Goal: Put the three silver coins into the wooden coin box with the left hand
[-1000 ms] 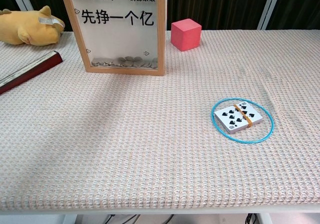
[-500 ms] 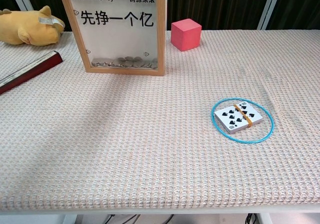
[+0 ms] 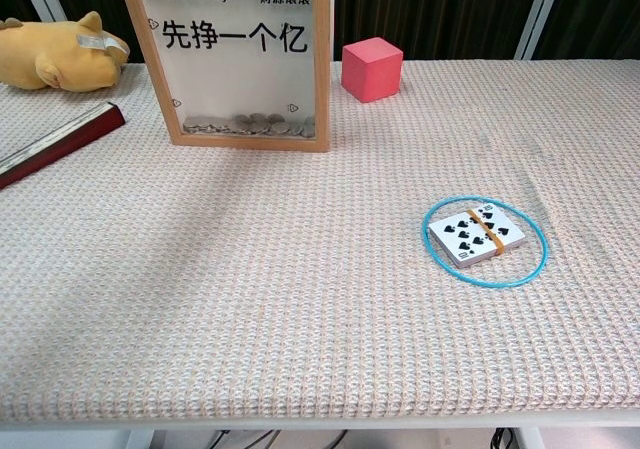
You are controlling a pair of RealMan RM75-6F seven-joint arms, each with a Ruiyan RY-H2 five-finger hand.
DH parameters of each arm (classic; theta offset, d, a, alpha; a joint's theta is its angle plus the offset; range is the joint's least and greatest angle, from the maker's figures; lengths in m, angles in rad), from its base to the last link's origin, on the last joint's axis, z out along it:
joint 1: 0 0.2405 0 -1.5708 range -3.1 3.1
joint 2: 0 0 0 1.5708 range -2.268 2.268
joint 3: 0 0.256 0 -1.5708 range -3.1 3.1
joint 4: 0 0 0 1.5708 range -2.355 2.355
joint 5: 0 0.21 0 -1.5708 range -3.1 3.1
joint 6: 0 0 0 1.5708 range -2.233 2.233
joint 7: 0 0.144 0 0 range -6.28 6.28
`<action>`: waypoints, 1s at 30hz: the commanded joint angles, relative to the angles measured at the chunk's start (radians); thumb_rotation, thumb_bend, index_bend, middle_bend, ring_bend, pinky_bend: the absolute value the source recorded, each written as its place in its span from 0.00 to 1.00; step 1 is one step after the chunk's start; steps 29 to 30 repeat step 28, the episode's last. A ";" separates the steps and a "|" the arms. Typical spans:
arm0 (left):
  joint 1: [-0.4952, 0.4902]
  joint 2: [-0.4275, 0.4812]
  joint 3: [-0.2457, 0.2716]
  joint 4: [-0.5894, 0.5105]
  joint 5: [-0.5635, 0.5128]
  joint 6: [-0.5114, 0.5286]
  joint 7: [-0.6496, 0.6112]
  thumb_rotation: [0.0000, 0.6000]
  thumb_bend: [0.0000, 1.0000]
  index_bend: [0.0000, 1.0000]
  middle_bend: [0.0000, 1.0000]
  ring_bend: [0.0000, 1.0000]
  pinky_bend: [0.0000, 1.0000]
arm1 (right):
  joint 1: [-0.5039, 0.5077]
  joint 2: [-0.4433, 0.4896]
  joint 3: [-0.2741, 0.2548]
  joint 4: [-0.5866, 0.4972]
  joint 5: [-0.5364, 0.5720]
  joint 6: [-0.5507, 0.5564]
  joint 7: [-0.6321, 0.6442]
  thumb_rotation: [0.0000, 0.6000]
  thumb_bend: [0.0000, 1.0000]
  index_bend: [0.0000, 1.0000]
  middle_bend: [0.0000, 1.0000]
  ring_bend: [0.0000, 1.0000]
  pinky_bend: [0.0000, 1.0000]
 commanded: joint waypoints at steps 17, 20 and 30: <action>0.574 0.115 0.481 -0.014 0.471 0.508 0.140 1.00 0.14 0.11 0.00 0.00 0.00 | 0.033 -0.066 -0.044 0.017 -0.114 0.016 -0.134 1.00 0.24 0.00 0.00 0.00 0.00; 0.622 0.059 0.489 0.066 0.483 0.549 0.116 1.00 0.15 0.11 0.00 0.00 0.00 | 0.040 -0.073 -0.049 0.007 -0.123 0.009 -0.159 1.00 0.24 0.00 0.00 0.00 0.00; 0.670 0.050 0.463 0.130 0.493 0.580 0.014 1.00 0.17 0.11 0.00 0.00 0.00 | 0.045 -0.079 -0.042 -0.027 -0.124 0.021 -0.211 1.00 0.24 0.00 0.00 0.00 0.00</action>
